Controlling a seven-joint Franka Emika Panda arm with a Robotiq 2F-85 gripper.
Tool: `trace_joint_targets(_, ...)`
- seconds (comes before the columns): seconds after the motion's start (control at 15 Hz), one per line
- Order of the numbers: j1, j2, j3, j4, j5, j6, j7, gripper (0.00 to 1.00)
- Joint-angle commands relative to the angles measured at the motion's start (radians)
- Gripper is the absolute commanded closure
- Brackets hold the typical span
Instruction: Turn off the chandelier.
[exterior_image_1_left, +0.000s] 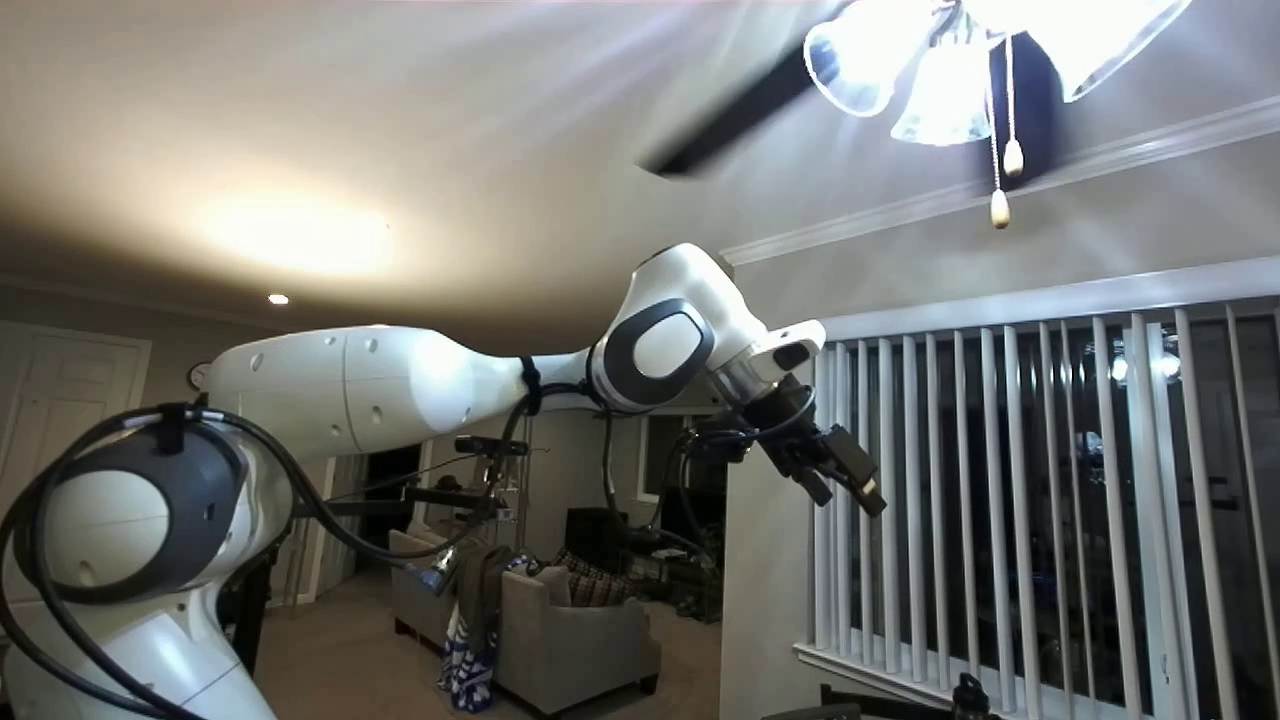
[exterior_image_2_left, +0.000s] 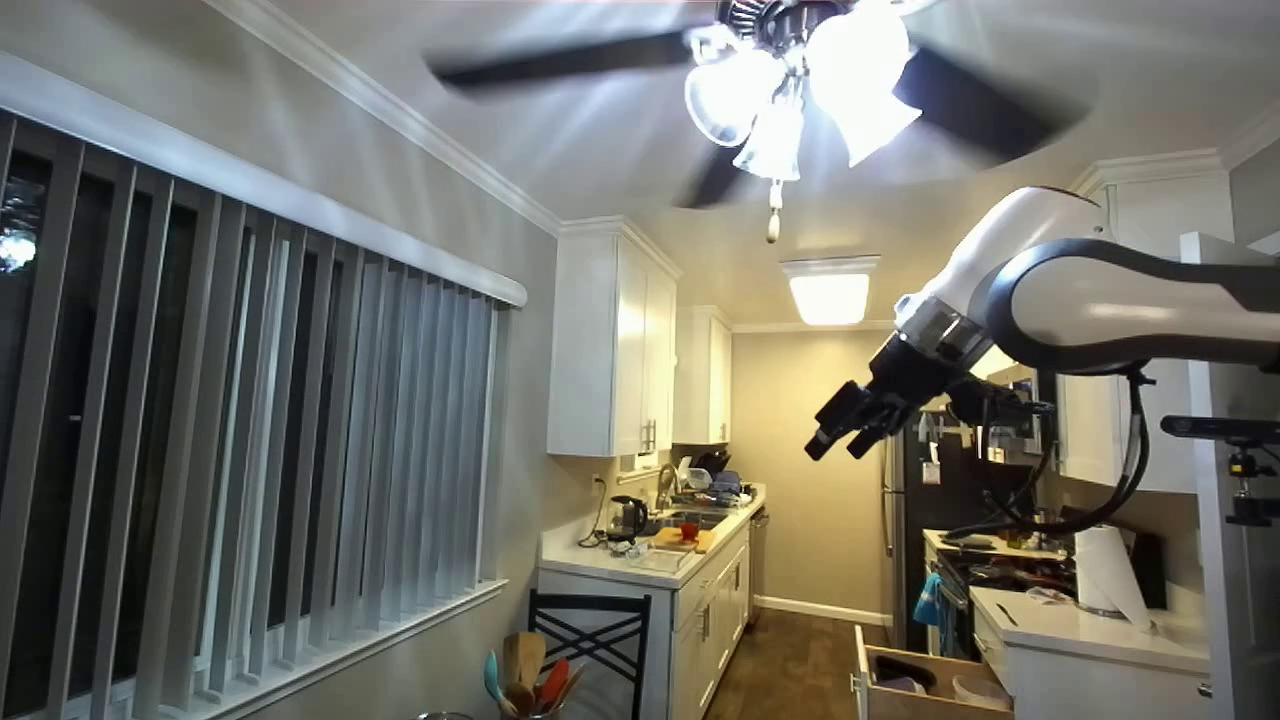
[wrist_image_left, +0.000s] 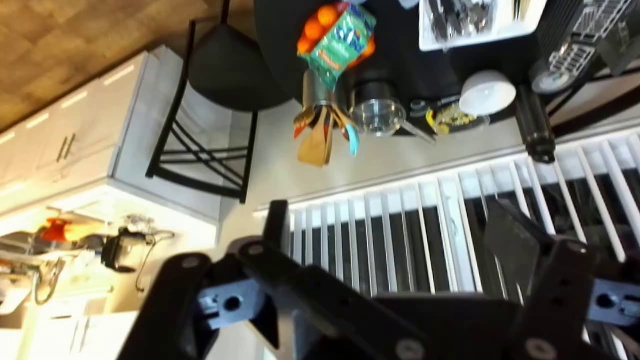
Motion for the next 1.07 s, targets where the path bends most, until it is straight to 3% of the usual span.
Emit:
trace_joint_targets(0.0,-0.039,-0.001,0.038,-0.002,-0.019,0.198,0.067,0.0)
trace_joint_targets(0.07,-0.014,0.001,0.016,0.004,0.001,0.116,0.021,0.0)
trace_joint_targets(0.6,-0.016,0.003,0.018,0.004,0.001,0.128,0.025,0.0)
trace_joint_targets(1.0,-0.102,0.122,0.06,0.181,-0.065,0.464,0.072,0.0)
